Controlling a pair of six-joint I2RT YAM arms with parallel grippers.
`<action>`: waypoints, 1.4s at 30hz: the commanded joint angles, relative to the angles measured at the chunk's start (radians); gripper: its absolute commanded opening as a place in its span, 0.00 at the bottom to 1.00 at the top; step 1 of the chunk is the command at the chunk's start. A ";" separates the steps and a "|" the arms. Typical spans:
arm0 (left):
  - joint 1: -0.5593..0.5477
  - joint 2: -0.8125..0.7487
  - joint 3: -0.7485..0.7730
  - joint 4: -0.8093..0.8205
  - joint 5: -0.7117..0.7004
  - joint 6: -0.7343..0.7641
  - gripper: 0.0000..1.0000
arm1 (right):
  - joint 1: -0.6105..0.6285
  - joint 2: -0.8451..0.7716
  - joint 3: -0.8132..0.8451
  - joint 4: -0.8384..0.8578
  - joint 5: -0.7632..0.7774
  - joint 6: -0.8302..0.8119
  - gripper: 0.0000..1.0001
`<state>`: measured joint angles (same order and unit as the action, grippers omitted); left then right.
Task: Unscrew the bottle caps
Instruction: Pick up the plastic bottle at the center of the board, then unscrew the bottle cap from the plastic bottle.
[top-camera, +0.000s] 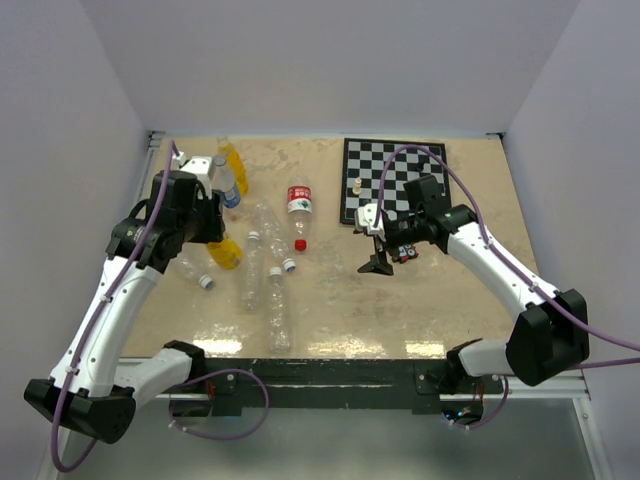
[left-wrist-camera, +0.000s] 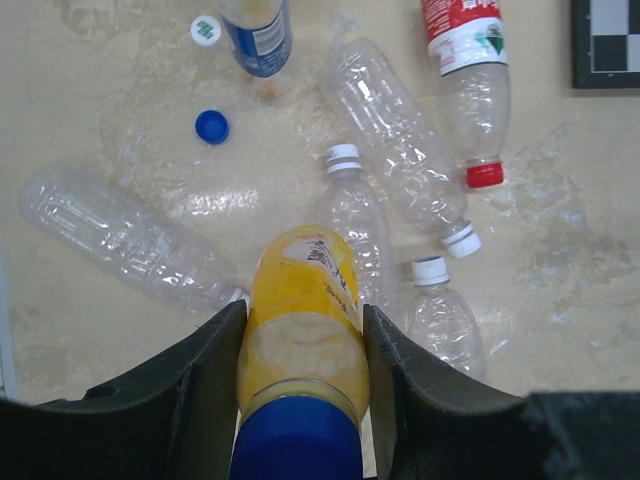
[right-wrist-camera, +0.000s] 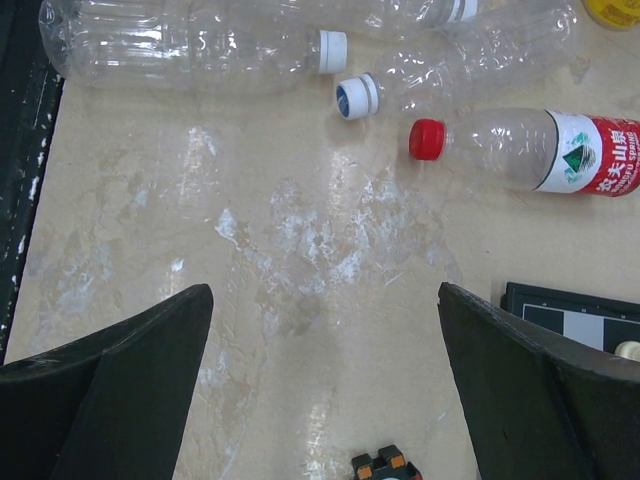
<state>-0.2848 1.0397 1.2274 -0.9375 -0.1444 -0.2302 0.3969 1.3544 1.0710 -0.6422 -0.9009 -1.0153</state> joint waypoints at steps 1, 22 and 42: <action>-0.007 0.006 0.099 0.068 0.135 0.048 0.00 | 0.014 -0.001 -0.009 0.003 -0.029 -0.011 0.98; -0.435 0.259 0.205 0.436 0.333 -0.047 0.00 | 0.062 -0.037 -0.071 0.260 -0.118 0.305 0.98; -0.471 0.221 0.095 0.666 0.545 0.037 0.00 | 0.062 0.037 -0.069 0.322 -0.226 0.425 0.98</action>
<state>-0.7494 1.3224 1.3174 -0.4477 0.3313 -0.2119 0.4545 1.3941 0.9810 -0.3145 -1.0485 -0.6014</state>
